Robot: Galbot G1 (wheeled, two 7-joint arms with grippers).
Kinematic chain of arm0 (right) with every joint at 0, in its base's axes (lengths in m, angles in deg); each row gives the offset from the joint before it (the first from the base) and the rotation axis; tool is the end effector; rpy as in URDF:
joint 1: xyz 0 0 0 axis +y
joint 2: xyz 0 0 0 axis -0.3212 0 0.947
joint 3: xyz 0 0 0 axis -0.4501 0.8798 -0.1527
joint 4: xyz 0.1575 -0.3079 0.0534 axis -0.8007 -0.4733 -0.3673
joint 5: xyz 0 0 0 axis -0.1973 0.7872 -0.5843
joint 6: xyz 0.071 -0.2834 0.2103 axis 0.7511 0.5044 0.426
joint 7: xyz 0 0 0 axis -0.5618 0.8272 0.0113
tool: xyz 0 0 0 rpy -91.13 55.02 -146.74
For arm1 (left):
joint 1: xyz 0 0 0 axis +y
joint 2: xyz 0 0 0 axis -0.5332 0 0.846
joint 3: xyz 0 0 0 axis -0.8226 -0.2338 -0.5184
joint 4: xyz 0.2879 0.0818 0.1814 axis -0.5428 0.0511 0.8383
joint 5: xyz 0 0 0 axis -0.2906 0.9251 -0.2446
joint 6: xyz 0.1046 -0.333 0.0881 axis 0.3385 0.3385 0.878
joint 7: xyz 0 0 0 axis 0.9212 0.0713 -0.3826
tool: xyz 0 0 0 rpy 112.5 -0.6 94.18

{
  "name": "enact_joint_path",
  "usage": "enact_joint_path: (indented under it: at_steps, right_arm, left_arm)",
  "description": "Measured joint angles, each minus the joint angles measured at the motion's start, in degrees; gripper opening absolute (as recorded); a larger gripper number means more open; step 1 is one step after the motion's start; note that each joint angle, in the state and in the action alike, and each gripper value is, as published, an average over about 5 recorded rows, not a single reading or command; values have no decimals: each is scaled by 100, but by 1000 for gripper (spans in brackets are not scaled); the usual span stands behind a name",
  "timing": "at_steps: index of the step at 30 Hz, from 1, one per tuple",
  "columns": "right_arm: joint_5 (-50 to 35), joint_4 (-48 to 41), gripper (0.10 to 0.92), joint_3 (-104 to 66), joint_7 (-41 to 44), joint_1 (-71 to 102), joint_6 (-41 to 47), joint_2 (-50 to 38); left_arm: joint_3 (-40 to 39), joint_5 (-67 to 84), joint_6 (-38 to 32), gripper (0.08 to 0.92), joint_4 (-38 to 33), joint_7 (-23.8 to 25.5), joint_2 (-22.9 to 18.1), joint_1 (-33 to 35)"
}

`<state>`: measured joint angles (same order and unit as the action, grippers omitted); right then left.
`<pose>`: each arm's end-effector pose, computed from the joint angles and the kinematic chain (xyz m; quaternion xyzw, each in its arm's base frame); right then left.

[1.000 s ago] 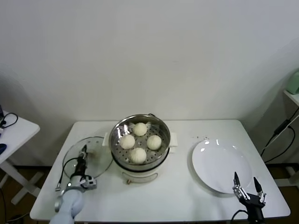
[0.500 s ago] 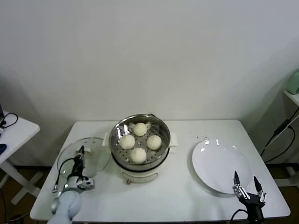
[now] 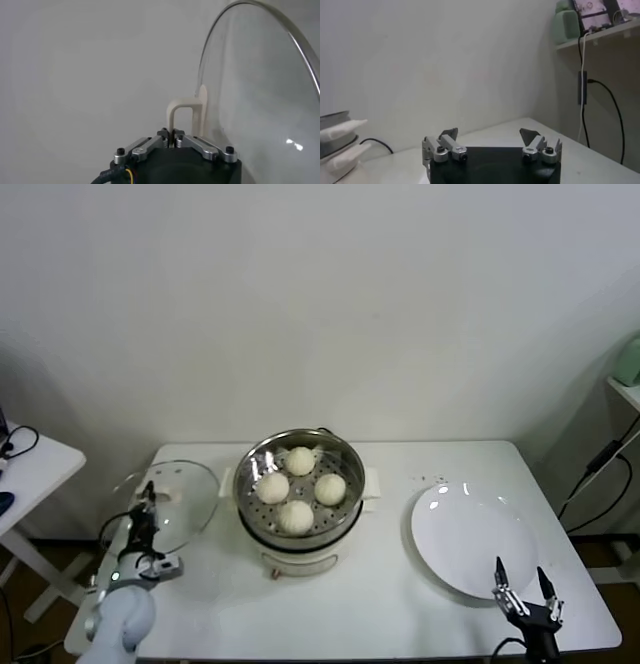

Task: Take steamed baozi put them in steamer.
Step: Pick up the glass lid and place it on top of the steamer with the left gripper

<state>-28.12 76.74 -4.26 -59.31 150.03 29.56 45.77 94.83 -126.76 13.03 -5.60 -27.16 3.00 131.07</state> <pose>0.1080 -0.1228 -0.3936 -0.0746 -0.9910 -0.1079 0.0252 0.2997 0.1519 -0.3904 0.0877 -0.7000 -0.7015 0.1013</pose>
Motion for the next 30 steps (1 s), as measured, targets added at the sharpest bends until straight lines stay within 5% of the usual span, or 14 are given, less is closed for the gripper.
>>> enact_joint_path:
  at_steps: [30]
  right_arm:
    - [213,-322,823,225,21,1,-3,-51]
  left_arm:
    - [-303,426,1027,138,-2132,1072,650,73]
